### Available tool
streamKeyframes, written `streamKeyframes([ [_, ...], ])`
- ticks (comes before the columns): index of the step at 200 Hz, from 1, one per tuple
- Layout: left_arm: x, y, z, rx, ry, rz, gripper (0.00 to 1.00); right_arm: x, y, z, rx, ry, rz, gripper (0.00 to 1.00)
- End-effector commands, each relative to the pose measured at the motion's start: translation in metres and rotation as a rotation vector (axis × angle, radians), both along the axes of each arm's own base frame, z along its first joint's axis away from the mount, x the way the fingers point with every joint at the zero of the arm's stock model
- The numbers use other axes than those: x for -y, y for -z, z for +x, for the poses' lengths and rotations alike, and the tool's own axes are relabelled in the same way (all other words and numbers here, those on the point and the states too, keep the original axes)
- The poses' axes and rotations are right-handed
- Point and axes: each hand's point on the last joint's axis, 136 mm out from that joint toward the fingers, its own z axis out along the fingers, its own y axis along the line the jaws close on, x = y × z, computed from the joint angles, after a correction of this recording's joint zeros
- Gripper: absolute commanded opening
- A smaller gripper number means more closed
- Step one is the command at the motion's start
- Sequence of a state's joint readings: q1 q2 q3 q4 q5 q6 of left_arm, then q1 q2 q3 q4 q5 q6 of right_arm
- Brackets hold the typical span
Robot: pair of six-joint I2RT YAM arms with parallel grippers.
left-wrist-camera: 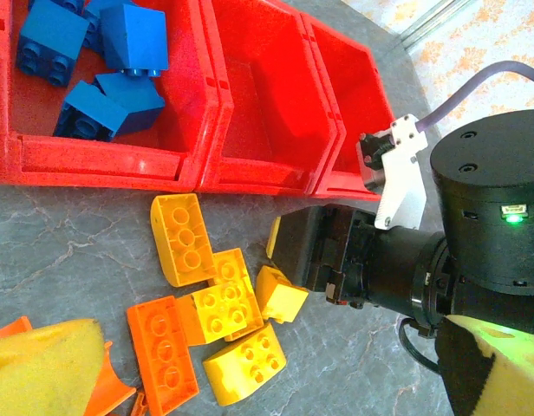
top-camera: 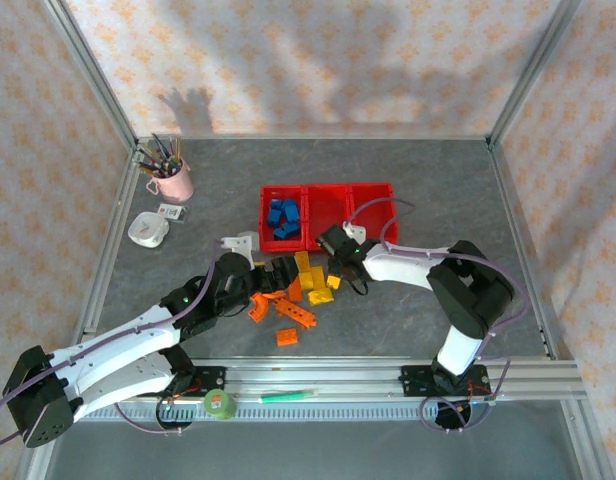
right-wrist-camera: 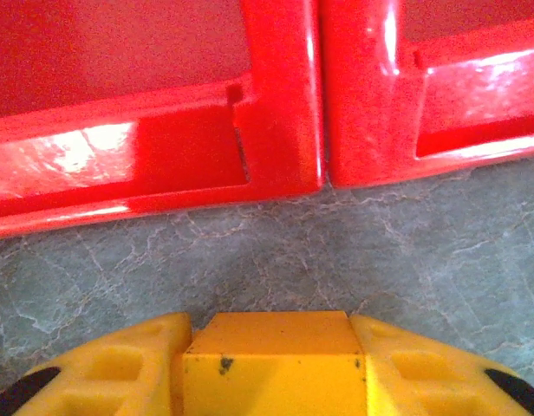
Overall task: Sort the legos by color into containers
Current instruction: Pick up the lego from the center of the table, then place the lego in the container.
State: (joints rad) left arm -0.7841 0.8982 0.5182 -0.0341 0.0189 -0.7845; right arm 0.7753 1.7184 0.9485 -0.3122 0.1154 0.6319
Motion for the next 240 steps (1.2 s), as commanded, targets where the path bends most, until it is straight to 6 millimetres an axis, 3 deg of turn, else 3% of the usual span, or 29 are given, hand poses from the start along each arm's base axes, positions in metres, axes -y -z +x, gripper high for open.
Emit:
streamKeyframes([
  [1,0.002,-0.008,0.003,0.029,-0.004,-0.018,0.99,0.007,-0.02,0.005,0.055,0.018,0.0,0.39],
  [51,0.001,-0.017,0.002,0.053,-0.008,-0.047,0.99,0.012,-0.061,0.008,0.121,0.008,0.009,0.35],
  [86,-0.007,-0.019,0.004,0.059,-0.044,-0.026,0.99,-0.006,-0.093,0.019,0.165,-0.04,0.056,0.34],
  [120,-0.02,-0.017,0.006,0.056,-0.093,0.027,0.99,-0.027,-0.113,0.043,0.203,-0.072,0.055,0.34],
  [174,-0.044,-0.014,0.004,0.051,-0.166,0.086,0.99,-0.056,-0.11,0.091,0.199,-0.094,0.034,0.36],
  [240,-0.055,-0.008,0.003,0.048,-0.191,0.103,0.99,-0.053,-0.079,0.136,0.153,-0.043,0.031,0.39],
])
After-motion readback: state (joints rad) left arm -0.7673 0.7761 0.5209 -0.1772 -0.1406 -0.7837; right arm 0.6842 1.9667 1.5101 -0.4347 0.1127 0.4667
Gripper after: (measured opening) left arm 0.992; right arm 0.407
